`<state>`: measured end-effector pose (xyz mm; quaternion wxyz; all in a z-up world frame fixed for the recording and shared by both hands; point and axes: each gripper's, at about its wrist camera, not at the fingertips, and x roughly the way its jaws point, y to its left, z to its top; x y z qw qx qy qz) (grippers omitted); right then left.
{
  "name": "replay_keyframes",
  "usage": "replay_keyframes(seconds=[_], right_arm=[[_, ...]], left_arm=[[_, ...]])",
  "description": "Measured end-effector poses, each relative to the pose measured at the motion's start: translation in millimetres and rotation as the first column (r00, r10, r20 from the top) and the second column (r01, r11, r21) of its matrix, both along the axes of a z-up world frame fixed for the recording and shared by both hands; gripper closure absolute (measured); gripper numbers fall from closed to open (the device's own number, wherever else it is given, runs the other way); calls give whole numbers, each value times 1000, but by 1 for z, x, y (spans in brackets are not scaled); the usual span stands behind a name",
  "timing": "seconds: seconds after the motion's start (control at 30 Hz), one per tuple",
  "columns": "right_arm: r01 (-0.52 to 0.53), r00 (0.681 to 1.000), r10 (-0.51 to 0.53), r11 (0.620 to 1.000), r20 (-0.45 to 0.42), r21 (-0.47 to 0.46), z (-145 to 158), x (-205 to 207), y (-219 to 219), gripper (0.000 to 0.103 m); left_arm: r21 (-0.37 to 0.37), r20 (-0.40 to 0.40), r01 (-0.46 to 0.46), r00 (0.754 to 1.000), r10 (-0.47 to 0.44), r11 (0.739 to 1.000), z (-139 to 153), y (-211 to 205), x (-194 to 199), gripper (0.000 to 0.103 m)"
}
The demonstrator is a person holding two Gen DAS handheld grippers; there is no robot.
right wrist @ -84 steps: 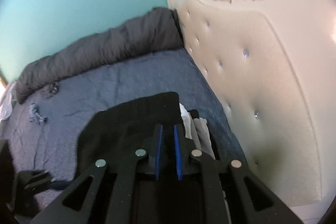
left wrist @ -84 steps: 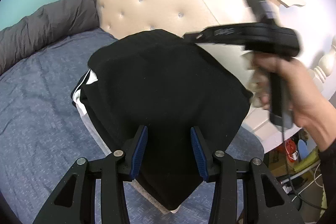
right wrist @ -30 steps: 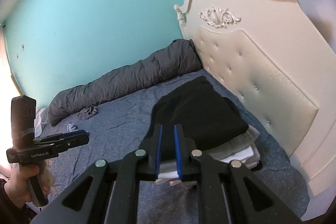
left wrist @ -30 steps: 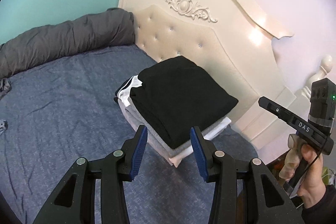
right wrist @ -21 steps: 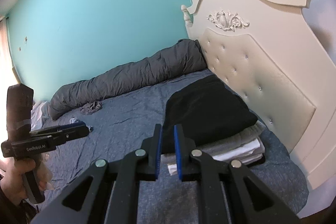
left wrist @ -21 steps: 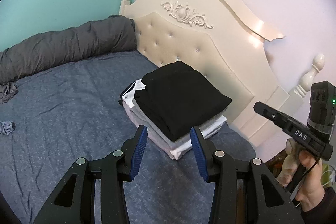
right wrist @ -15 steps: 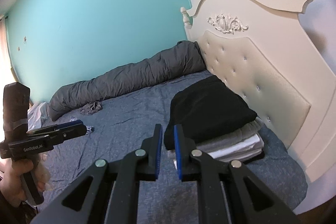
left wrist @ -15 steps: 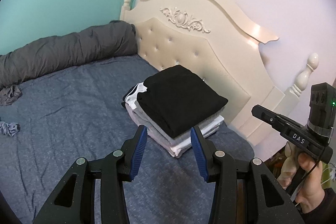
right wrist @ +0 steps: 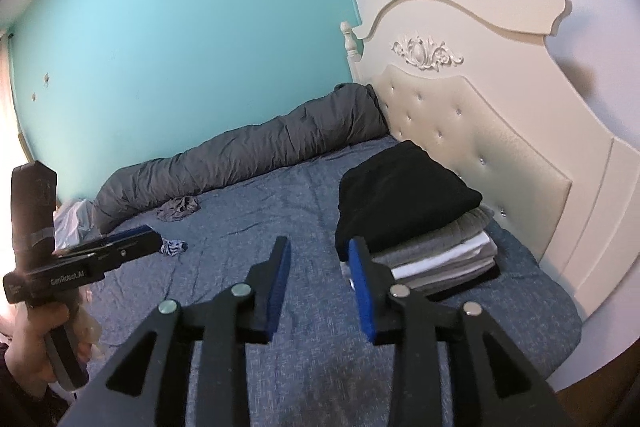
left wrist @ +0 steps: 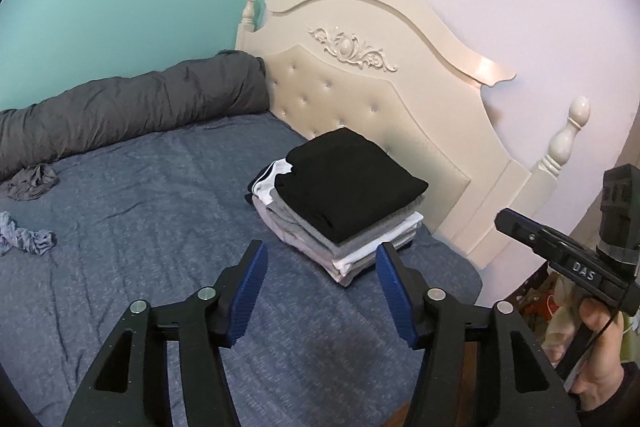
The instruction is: Fold clothes
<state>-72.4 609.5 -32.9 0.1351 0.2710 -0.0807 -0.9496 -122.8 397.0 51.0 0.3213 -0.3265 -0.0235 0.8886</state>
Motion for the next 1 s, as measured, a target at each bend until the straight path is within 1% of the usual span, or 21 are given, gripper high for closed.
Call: replay_keyframes(seconds=[0.07,0.17,0.2,0.27,0.37,0.47,0.53,0.57,0.6,0.73,0.77,0.8,0.87,1.0], right_arm=[[2,1000,-2,1000,-2,2,0,9,-4,69],[11,1000,-11,1000,0,-7,-1,22,-7,57],[14,1000,-14,1000,1,-10,-1,26,-8,55],[20,1000,-20,1000,2,-16,-2,34,-11,53],[30,1000,-30,999,6,-21,-3,47,-14,47],[45,999,-45,999,-5,1,-3,58,-19,44],[56,998,-56,998,-9,10,-4,64,-22,39],[62,998,-62,998,-9,12,-5,67,-23,35],[67,998,-67,998,-9,13,-5,69,-24,33],[89,996,-89,996,-10,20,-9,81,-28,31],[95,995,-95,995,-10,22,-10,83,-28,29],[100,995,-100,995,-10,23,-11,86,-29,24],[111,994,-111,993,-10,27,-12,92,-31,20],[133,991,-133,991,-16,33,-14,101,-34,18]], left_arm=[[-1,-9,2,1000,-2,1000,1,-6,6,40],[-18,-32,-2,999,1,1000,2,-14,16,38],[-19,-39,-1,999,0,1000,3,-17,20,38],[-20,-46,-3,999,2,1000,4,-23,26,37],[-14,-51,-3,999,2,1000,5,-31,33,33],[-24,-65,-6,998,4,1000,6,-37,41,31],[-28,-73,-7,997,5,1000,6,-41,46,28],[-29,-76,-6,997,4,1000,6,-42,48,25],[-30,-78,-6,997,4,1000,6,-44,51,23],[-39,-91,-1,996,-3,999,7,-48,62,20],[-40,-93,1,996,-5,999,7,-49,65,18],[-40,-94,4,996,-8,999,6,-50,67,16],[-42,-97,9,995,-13,999,6,-51,72,14],[-48,-103,15,995,-20,999,5,-52,81,8]])
